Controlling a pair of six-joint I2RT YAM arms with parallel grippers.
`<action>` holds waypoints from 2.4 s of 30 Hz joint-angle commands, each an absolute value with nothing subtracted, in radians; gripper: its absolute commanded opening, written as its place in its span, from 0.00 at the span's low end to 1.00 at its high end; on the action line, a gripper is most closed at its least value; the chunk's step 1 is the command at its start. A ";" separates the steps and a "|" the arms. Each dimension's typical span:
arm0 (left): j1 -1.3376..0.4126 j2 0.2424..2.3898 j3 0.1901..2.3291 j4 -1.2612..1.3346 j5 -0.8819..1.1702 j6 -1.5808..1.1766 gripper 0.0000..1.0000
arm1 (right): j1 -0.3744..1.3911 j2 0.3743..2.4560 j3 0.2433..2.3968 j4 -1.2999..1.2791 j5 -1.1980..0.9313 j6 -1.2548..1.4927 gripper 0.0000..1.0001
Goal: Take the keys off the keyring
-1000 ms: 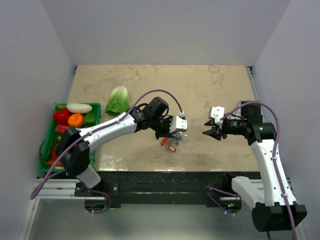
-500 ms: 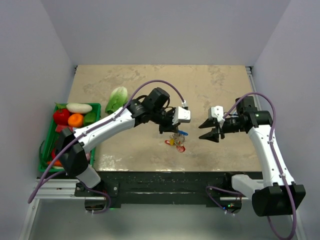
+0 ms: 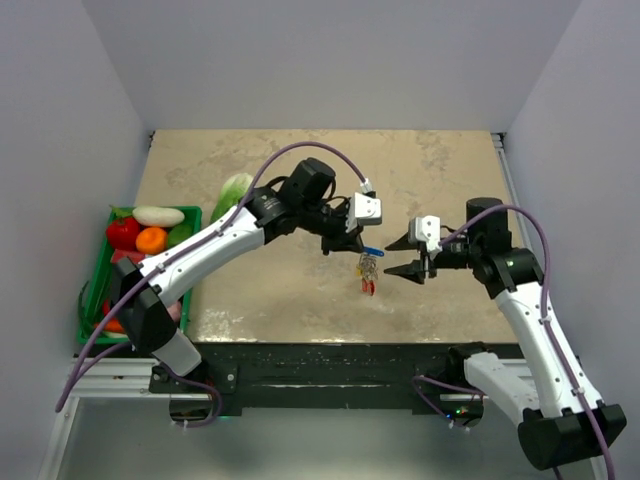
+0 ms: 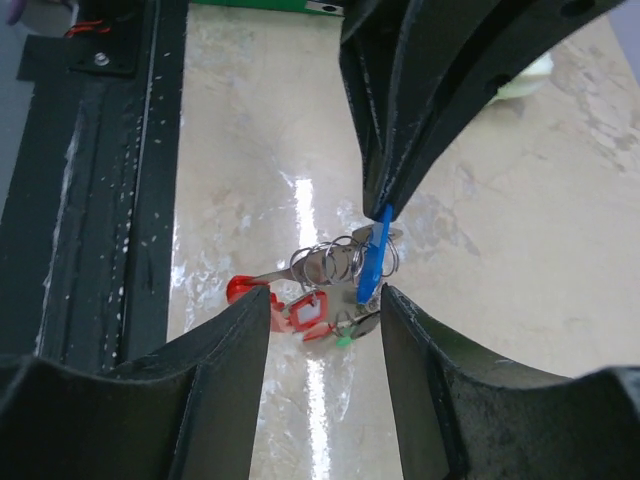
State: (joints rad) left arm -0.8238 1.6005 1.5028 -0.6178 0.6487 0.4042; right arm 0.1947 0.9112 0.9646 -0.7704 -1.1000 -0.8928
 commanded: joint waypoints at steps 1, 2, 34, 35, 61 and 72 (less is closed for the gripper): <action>-0.805 1.559 1.580 -0.581 0.722 0.367 0.00 | 0.196 0.899 0.976 -0.520 -1.033 -0.667 0.51; -0.804 1.559 1.586 -0.580 0.744 0.365 0.00 | 0.198 0.905 0.980 -0.520 -1.029 -0.664 0.51; -0.721 1.516 1.666 -0.482 0.755 0.189 0.00 | 0.075 1.189 1.382 -1.303 -1.522 -1.258 0.73; -0.721 1.520 1.669 -0.480 0.764 0.186 0.00 | 0.081 1.186 1.378 -1.290 -1.514 -1.243 0.73; -0.723 1.555 1.710 -0.451 0.606 0.143 0.00 | -0.046 0.937 1.200 -0.494 -0.940 -0.332 0.59; -0.723 1.555 1.712 -0.442 0.655 0.129 0.00 | 0.128 0.926 1.114 -0.200 -0.890 -0.129 0.66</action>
State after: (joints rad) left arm -0.7216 1.5608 1.6657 -0.5167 0.6170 0.1490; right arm 0.0021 0.9131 1.1217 -0.3389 -1.0027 -0.2249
